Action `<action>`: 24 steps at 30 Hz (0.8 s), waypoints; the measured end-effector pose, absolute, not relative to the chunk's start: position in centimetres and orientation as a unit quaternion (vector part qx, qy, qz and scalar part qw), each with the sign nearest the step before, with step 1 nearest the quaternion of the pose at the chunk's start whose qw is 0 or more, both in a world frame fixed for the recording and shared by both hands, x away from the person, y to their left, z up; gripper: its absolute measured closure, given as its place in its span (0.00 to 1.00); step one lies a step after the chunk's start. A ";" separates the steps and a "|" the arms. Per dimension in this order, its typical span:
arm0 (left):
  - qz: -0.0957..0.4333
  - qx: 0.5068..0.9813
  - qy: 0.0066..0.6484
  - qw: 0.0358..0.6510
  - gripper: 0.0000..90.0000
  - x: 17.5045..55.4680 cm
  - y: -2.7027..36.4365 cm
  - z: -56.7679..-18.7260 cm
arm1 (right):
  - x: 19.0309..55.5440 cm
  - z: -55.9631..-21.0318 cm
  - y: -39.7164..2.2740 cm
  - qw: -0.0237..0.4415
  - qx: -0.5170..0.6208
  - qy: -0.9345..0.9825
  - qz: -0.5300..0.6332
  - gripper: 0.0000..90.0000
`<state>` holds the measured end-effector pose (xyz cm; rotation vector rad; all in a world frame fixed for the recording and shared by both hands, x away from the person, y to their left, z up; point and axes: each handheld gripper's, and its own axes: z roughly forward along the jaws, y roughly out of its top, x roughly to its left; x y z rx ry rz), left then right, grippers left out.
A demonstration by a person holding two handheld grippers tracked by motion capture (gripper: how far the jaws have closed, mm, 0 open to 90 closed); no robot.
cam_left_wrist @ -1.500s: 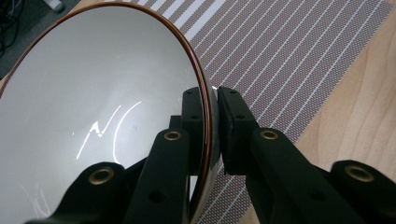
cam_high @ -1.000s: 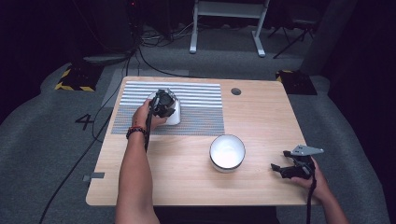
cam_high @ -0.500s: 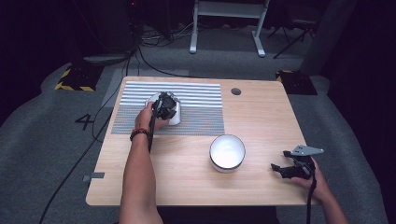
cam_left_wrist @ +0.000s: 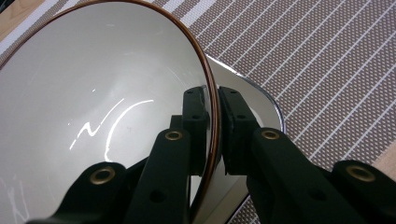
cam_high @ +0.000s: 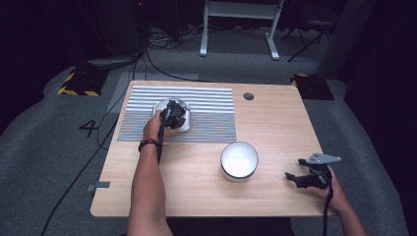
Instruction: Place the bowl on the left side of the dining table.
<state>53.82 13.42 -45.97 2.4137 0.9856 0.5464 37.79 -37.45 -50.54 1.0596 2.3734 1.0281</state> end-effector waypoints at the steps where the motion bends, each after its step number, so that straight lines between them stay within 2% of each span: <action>1: 0.194 0.882 0.359 0.235 0.91 53.8 13.3 -46.0 | 37.8 -50.5 -37.4 0.172 0.374 0.836 0.362 0.15; 19: 0.185 0.872 0.381 0.245 0.88 53.8 13.2 -45.8 | 37.8 -50.5 -37.5 0.172 0.374 0.836 0.362 0.15; 24: 0.189 0.877 0.370 0.242 0.89 53.9 13.0 -45.5 | 37.8 -50.5 -37.4 0.172 0.374 0.836 0.362 0.15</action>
